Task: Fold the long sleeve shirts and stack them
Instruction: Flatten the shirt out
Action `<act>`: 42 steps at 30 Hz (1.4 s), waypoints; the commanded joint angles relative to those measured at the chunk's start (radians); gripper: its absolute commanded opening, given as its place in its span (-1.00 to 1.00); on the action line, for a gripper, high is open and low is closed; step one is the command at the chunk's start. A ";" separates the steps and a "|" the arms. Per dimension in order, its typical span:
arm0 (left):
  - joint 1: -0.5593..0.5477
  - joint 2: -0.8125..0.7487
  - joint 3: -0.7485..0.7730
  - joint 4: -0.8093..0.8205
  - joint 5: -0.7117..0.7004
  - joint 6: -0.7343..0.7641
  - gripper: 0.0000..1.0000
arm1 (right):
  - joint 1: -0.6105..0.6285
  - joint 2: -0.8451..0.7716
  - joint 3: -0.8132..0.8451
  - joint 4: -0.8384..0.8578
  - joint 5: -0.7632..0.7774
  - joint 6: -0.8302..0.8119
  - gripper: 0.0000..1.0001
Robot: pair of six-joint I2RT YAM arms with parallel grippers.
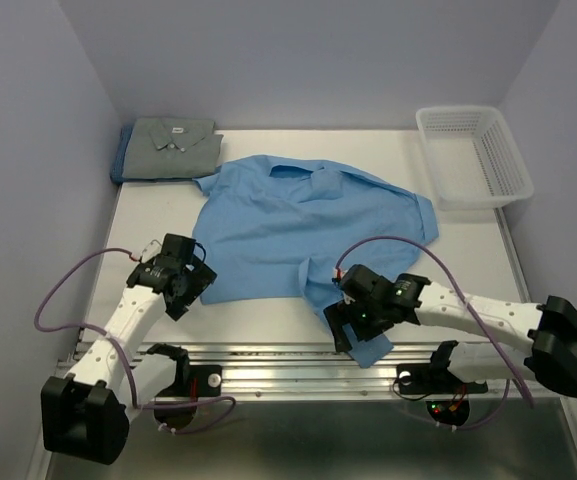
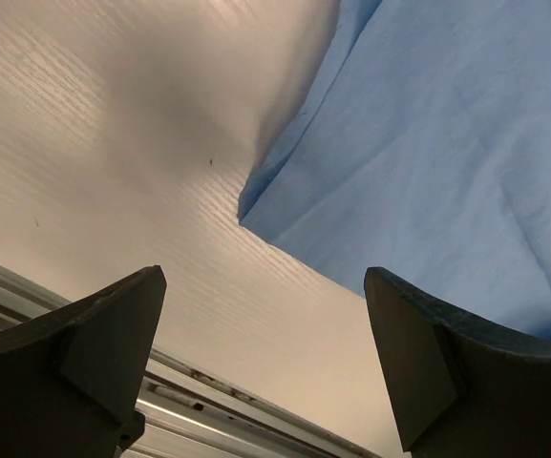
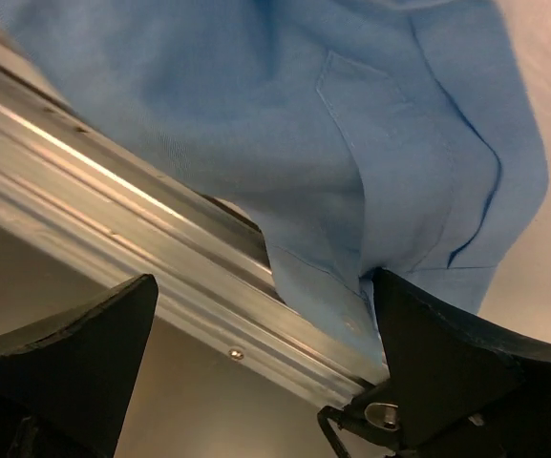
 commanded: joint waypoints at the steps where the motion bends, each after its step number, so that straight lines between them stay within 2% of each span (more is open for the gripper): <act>1: -0.004 -0.101 0.017 -0.052 -0.028 -0.106 0.97 | 0.043 0.111 -0.021 0.002 0.113 0.065 1.00; 2: -0.004 -0.106 0.017 -0.055 -0.036 -0.111 0.97 | 0.052 0.137 -0.006 0.010 0.192 0.065 1.00; 4: -0.004 -0.093 0.023 -0.049 -0.049 -0.128 0.97 | 0.052 0.192 0.013 0.039 0.243 0.080 0.99; 6: -0.004 -0.051 0.029 -0.023 -0.036 -0.115 0.97 | 0.052 0.206 0.059 0.044 0.295 0.081 0.72; 7: -0.004 -0.034 0.024 -0.005 -0.023 -0.108 0.97 | 0.052 0.196 0.074 0.042 0.317 0.081 0.39; 8: -0.004 -0.017 0.017 0.017 -0.007 -0.103 0.97 | 0.052 0.180 0.091 0.036 0.392 0.089 -0.33; 9: -0.004 0.000 0.007 0.073 0.025 -0.100 0.97 | 0.052 0.163 0.125 0.018 0.427 0.100 -0.51; 11: -0.004 0.061 -0.008 0.120 0.056 -0.092 0.97 | 0.052 0.117 0.157 0.004 0.528 0.100 -0.67; 13: -0.004 0.115 -0.005 0.147 0.058 -0.095 0.97 | 0.037 0.099 0.212 -0.015 0.572 0.100 -0.74; 16: -0.004 0.163 -0.002 0.144 0.033 -0.094 0.97 | -0.063 0.073 0.304 -0.012 0.624 0.080 -0.79; 20: -0.004 0.200 -0.023 0.183 0.055 -0.097 0.97 | -0.323 0.053 0.410 0.074 0.587 -0.012 -0.85; 23: -0.005 0.218 -0.045 0.201 0.070 -0.105 0.97 | -0.446 0.066 0.484 0.111 0.595 -0.073 -0.94; 24: -0.005 0.220 -0.048 0.201 0.069 -0.106 0.97 | -0.522 0.076 0.499 0.116 0.610 -0.081 -0.95; 27: -0.005 0.232 -0.060 0.218 0.059 -0.117 0.97 | -0.623 0.108 0.507 0.137 0.569 -0.096 -0.95; 31: -0.005 0.269 -0.051 0.246 0.084 -0.105 0.97 | -0.759 0.140 0.427 0.195 0.495 -0.070 -0.95; 34: -0.005 0.290 -0.056 0.279 0.101 -0.095 0.72 | -0.799 0.178 0.369 0.243 0.466 -0.047 -0.95; 35: -0.005 0.296 -0.060 0.292 0.104 -0.091 0.24 | -0.817 0.189 0.355 0.255 0.463 -0.040 -0.95; 37: -0.005 0.322 -0.056 0.328 0.127 -0.076 -0.48 | -0.831 0.221 0.315 0.283 0.449 -0.020 -0.90; 38: -0.005 0.333 -0.048 0.333 0.135 -0.063 -0.99 | -0.841 0.234 0.303 0.292 0.438 -0.020 -0.87; 41: -0.005 0.359 -0.019 0.329 0.124 -0.046 -1.00 | -0.841 0.274 0.266 0.321 0.421 -0.015 -0.52; 42: -0.005 0.362 -0.011 0.318 0.112 -0.043 -1.00 | -0.841 0.287 0.265 0.321 0.403 -0.008 -0.19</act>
